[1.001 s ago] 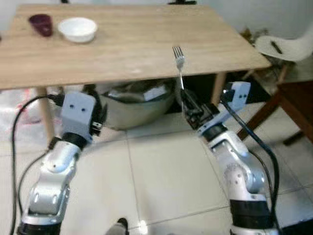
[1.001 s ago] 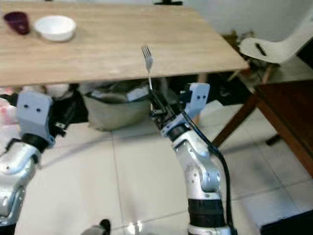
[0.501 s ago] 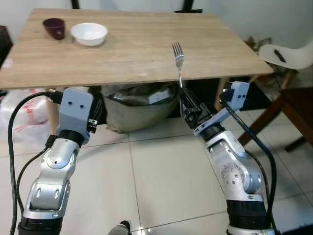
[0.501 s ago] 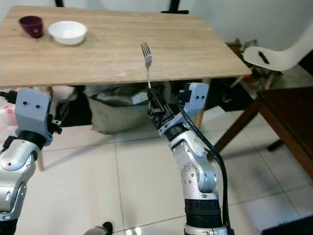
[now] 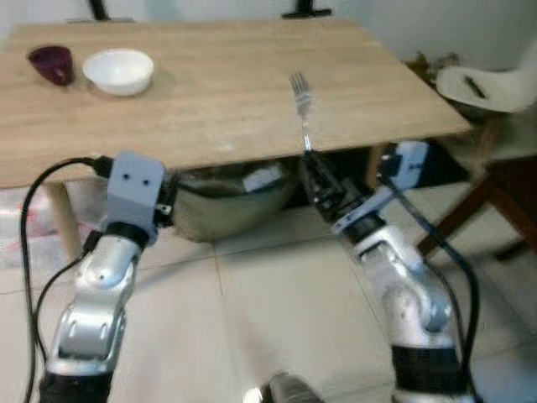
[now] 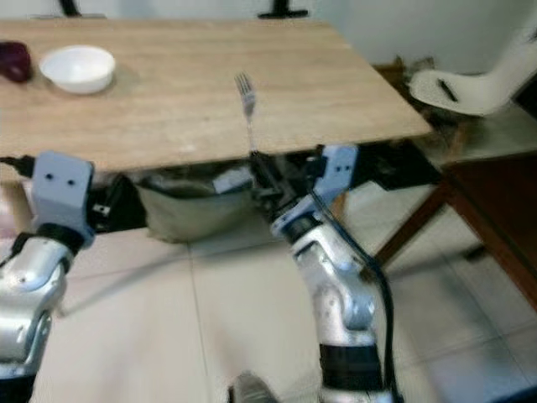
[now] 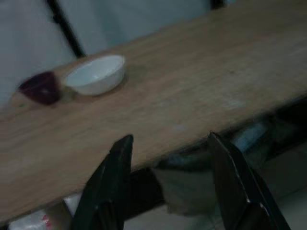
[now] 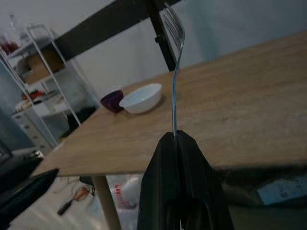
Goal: Setting the table
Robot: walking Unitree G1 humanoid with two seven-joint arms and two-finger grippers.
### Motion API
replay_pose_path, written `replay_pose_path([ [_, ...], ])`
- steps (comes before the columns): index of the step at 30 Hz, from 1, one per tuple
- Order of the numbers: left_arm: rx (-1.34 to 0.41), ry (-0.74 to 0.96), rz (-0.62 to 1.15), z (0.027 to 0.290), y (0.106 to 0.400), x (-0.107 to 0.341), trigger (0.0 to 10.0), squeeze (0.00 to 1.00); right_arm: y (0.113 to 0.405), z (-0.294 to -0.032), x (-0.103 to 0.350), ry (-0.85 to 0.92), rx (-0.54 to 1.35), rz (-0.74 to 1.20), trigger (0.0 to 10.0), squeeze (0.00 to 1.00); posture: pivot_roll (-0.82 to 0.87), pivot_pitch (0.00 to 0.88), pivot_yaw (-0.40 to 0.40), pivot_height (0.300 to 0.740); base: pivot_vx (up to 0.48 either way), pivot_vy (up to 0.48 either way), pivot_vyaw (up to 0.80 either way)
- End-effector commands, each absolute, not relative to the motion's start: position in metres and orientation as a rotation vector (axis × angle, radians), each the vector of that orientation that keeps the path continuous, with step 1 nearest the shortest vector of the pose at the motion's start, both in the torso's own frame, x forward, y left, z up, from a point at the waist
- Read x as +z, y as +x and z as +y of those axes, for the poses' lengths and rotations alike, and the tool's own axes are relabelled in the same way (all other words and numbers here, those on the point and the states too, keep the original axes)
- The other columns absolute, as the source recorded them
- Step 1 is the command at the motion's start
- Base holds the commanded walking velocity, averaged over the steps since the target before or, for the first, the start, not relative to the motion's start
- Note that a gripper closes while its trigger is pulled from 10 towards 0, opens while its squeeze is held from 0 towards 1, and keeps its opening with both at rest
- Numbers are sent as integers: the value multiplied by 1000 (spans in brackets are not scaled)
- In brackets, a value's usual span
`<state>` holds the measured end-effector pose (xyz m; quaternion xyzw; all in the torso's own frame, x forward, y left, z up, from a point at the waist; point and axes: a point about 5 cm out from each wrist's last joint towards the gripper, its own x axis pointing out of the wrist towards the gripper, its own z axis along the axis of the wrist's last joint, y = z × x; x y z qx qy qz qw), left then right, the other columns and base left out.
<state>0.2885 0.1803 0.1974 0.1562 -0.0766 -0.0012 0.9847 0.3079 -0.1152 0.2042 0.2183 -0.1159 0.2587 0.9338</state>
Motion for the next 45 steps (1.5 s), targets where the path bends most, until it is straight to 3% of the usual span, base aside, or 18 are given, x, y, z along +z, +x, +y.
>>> replay_pose_path([
  [1, 7, 323, -134, 184, 288, 194, 10000, 0, 308, -111, 207, 468, 538, -242, 10000, 0, -13, 49, -26, 740, 480, 0, 0],
  [12, 12, 325, -133, 184, 288, 195, 10000, 0, 305, -107, 208, 480, 591, -241, 10000, 0, -12, 52, -26, 740, 480, 0, 312],
  [37, -91, 364, -181, 178, 286, 205, 10000, 0, 319, -127, 199, 534, 406, -187, 10000, 0, -9, 52, -23, 740, 475, 0, 0],
  [45, -292, 373, -240, 171, 271, 219, 10000, 0, 320, -130, 162, 602, 381, 66, 10000, 0, -9, 48, -20, 740, 0, 0, 0],
])
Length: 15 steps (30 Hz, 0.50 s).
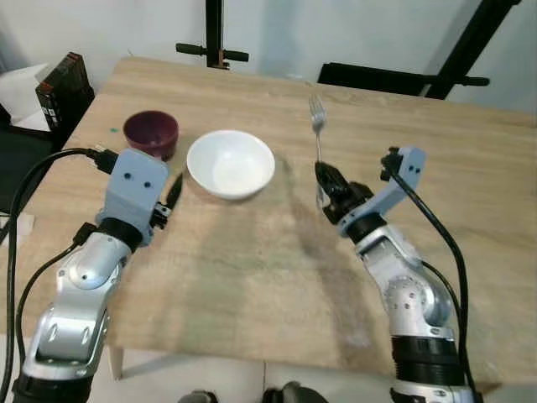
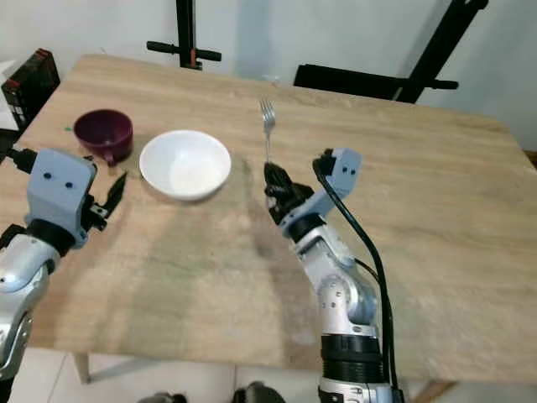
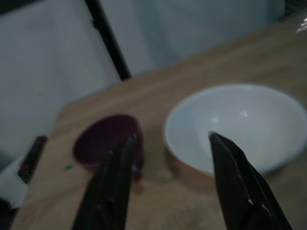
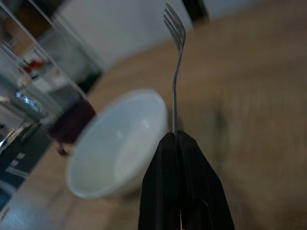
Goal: Setting the table
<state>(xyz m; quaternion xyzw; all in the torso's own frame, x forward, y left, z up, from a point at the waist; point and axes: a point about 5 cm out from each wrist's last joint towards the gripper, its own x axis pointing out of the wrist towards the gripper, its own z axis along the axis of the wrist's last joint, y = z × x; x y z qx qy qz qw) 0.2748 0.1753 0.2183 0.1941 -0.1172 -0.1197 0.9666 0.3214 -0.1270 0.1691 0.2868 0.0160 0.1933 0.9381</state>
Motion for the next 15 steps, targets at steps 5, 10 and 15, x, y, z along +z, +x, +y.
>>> replay_pose_path([
  [5, -355, 324, -249, 170, 268, 229, 10000, 0, 322, -127, 159, 660, 367, 76, 10000, 0, -4, 46, -20, 740, 0, 0, 0],
  [10, -402, 301, -266, 171, 266, 241, 10000, 0, 331, -122, 154, 754, 320, 128, 10000, 0, 2, 49, -20, 740, 0, 0, 0],
  [15, -413, 309, -265, 174, 265, 244, 10000, 0, 337, -108, 145, 902, 335, 233, 10000, 0, 8, 58, -22, 740, 0, 0, 0],
])
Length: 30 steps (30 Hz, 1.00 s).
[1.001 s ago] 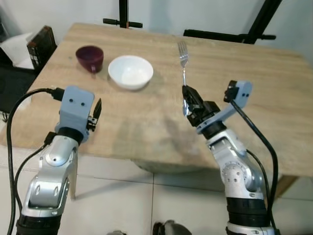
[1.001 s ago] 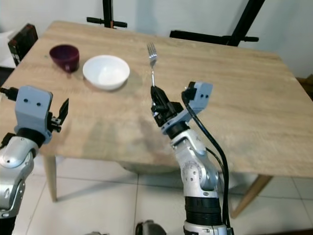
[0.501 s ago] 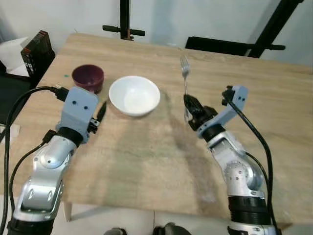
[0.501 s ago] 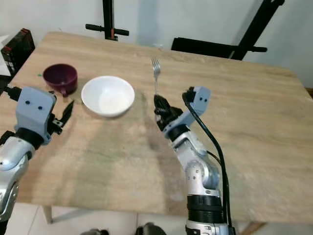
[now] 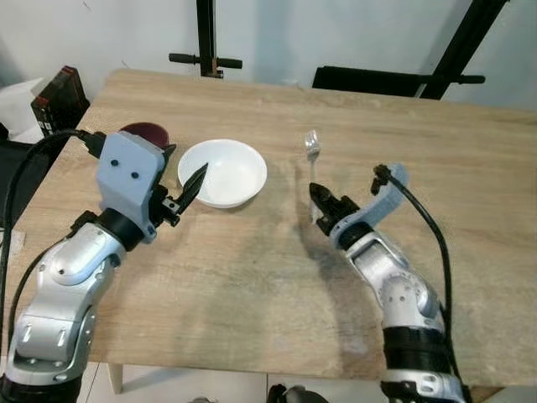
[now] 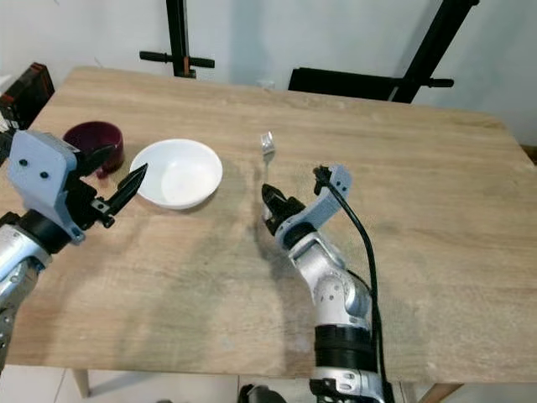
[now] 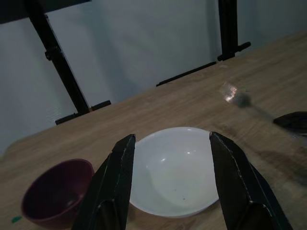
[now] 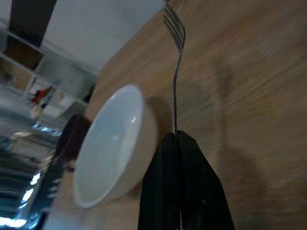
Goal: Setting the table
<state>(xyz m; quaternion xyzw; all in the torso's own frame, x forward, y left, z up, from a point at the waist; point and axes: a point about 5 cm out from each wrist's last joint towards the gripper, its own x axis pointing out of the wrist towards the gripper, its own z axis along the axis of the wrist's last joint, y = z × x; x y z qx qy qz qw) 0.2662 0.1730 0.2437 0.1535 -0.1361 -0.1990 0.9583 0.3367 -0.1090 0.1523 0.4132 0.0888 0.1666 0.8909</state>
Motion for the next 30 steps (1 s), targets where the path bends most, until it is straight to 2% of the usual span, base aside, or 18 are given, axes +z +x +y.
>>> replay_pose_path([
  [1, -410, 311, -263, 175, 265, 244, 10000, 0, 338, -104, 145, 923, 340, 244, 10000, 0, 7, 59, -22, 740, 0, 0, 0],
  [6, -402, 308, -253, 174, 263, 241, 10000, 0, 344, -85, 137, 915, 343, 303, 10000, 0, 19, 64, -29, 740, 0, 0, 0],
  [13, -458, 310, -196, 173, 258, 236, 10000, 0, 348, -82, 128, 849, 297, 314, 10000, 0, 28, 72, -27, 740, 0, 0, 0],
  [16, -605, 218, -45, 174, 247, 220, 10000, 0, 351, -79, 126, 870, 272, 317, 10000, 0, 30, 78, -20, 740, 0, 0, 0],
  [18, -664, 216, 23, 176, 239, 212, 10000, 0, 352, -77, 126, 887, 268, 318, 10000, 0, 33, 84, -15, 740, 0, 0, 0],
  [24, -671, 251, 72, 182, 232, 208, 10000, 0, 353, -72, 124, 916, 265, 323, 10000, 0, 44, 89, -12, 740, 0, 0, 0],
  [25, -662, 252, 74, 184, 232, 208, 10000, 0, 354, -71, 124, 922, 265, 323, 10000, 137, 44, 89, -12, 740, 0, 0, 0],
  [27, -657, 246, 75, 184, 232, 208, 10000, 0, 354, -71, 124, 926, 265, 323, 10000, 137, 44, 89, -12, 740, 0, 0, 0],
  [28, -658, 248, 78, 184, 232, 208, 10000, 0, 354, -70, 125, 928, 268, 321, 10000, 1000, 44, 89, -12, 740, 0, 0, 0],
  [30, -661, 244, 82, 182, 232, 208, 10000, 0, 355, -70, 128, 937, 276, 313, 10000, 1000, 38, 90, -16, 740, 0, 0, 0],
])
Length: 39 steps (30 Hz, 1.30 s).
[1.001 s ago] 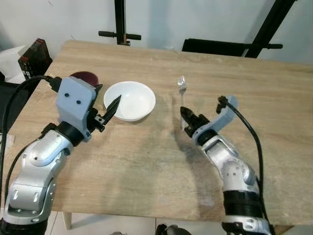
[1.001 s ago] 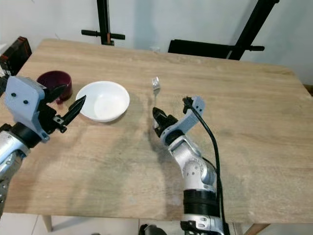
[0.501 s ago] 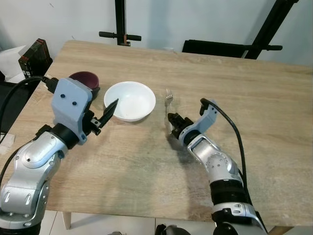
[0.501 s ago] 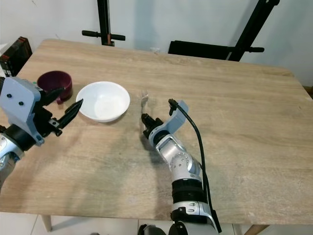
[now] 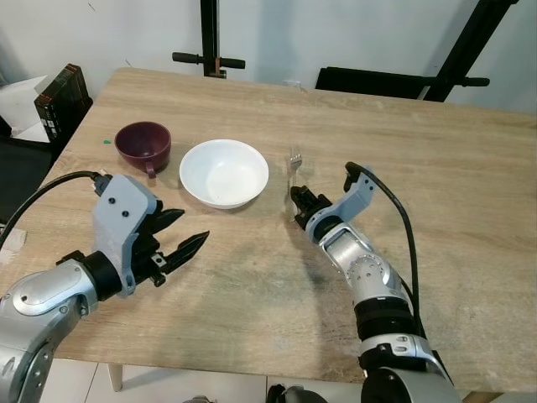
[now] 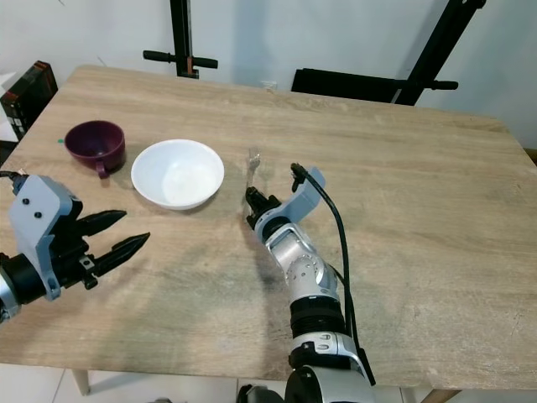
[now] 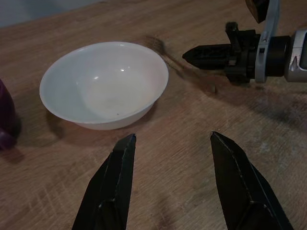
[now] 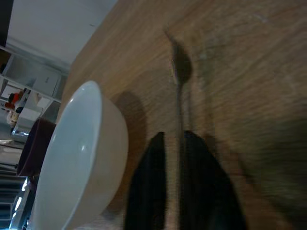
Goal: Setting the table
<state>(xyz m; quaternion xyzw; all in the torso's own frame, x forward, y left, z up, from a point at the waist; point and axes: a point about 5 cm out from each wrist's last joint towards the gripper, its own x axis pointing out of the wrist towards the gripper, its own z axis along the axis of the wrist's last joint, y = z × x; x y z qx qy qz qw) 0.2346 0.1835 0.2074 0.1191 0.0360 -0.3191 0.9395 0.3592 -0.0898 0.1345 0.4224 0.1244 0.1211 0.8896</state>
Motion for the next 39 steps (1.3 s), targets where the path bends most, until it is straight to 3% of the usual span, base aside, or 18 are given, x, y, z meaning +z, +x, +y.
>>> replay_pose_path([
  [1, -663, 244, 82, 181, 232, 207, 10000, 0, 355, -70, 130, 933, 279, 306, 10000, 1000, 38, 90, -16, 740, 0, 0, 0],
  [8, -674, 231, 88, 178, 231, 207, 10000, 0, 357, -80, 145, 944, 254, 237, 10000, 1000, 26, 91, -16, 740, 0, 0, 0],
  [9, -674, 230, 87, 177, 231, 207, 10000, 0, 357, -82, 148, 946, 254, 216, 10000, 447, 24, 90, -15, 740, 0, 0, 0],
  [10, -673, 229, 86, 177, 232, 207, 10000, 0, 357, -84, 154, 935, 253, 187, 10000, 0, 24, 90, -15, 740, 0, 0, 0],
  [13, -671, 229, 81, 176, 233, 207, 10000, 0, 354, -90, 167, 879, 262, 105, 10000, 0, 18, 91, -13, 740, 0, 0, 0],
  [17, -664, 227, 78, 174, 234, 206, 10000, 0, 347, -97, 185, 576, 301, -34, 10000, 0, 13, 87, -12, 740, 0, 0, 0],
  [18, -664, 227, 78, 174, 234, 206, 10000, 0, 347, -97, 185, 576, 301, -34, 10000, 0, 13, 87, -12, 740, 0, 0, 0],
  [20, -659, 226, 73, 173, 236, 206, 10000, 0, 342, -96, 191, 374, 353, -91, 10000, 0, 11, 84, -11, 740, 0, 0, 0],
  [23, -648, 225, 69, 174, 237, 207, 10000, 0, 337, -90, 186, 226, 418, -74, 10000, 0, 11, 84, -11, 740, 0, 0, 0],
  [29, -592, 229, 56, 177, 243, 208, 10000, 0, 335, -97, 174, 137, 393, -44, 10000, 0, 15, 72, -13, 740, 0, 0, 0],
  [34, -510, 216, 43, 182, 250, 205, 10000, 0, 332, -122, 170, 102, 269, -92, 10000, 0, 9, 59, -4, 740, 0, 0, 0],
  [39, -487, 211, 59, 181, 253, 199, 10000, 0, 324, -121, 157, -25, 314, -51, 10000, 0, -1, 51, 9, 740, 0, 0, 0],
])
